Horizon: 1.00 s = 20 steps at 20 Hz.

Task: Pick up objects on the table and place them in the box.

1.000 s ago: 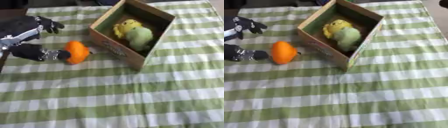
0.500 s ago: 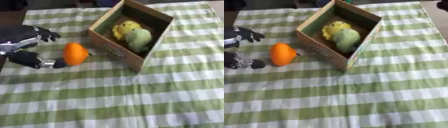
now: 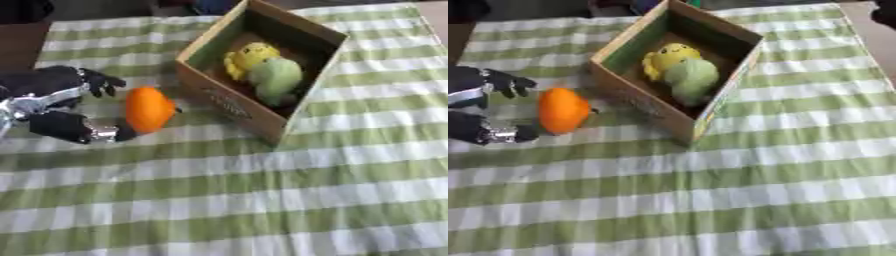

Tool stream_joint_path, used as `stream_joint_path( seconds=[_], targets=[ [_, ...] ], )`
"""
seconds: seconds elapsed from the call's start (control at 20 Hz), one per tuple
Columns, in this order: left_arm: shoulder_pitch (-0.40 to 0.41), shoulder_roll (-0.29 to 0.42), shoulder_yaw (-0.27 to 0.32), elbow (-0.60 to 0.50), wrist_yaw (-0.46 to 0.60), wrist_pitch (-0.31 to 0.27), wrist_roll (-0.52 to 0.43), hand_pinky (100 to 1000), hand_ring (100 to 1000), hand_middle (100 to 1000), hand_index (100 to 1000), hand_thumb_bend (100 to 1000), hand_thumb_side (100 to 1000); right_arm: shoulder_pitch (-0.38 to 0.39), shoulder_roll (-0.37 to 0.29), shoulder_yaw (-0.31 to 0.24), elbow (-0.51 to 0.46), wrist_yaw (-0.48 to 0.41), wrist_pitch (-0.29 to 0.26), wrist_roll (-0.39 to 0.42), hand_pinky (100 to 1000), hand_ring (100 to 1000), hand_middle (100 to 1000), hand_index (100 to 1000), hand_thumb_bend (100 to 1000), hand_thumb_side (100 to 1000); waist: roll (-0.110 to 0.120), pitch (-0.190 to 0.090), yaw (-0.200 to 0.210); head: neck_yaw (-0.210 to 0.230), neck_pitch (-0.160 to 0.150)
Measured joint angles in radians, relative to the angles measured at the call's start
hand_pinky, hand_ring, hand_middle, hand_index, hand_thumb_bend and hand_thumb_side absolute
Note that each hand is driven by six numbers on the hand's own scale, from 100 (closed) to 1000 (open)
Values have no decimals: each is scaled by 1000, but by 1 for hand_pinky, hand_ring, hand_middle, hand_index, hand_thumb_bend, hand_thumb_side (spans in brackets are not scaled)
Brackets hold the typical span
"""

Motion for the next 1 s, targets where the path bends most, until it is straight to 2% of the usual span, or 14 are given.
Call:
stream_joint_path(
  seconds=[0.4,0.85,1.0],
  targets=[
    [-26,-37,-15,59,-105,17,63,549,806,797,998,591,970,0,0,0,0,1,3,5,773,759,546,850,100,1000,3,9,-3,0,-6],
    [-45,-79,-30,144,-136,12,90,538,793,774,982,588,964,0,1,0,0,4,2,7,774,759,544,851,100,1000,2,15,-8,1,-16],
    [-49,-88,-31,160,-139,11,114,500,758,733,903,475,850,0,1,0,0,5,3,8,774,760,544,851,100,1000,1,17,-9,1,-17]
  ],
)
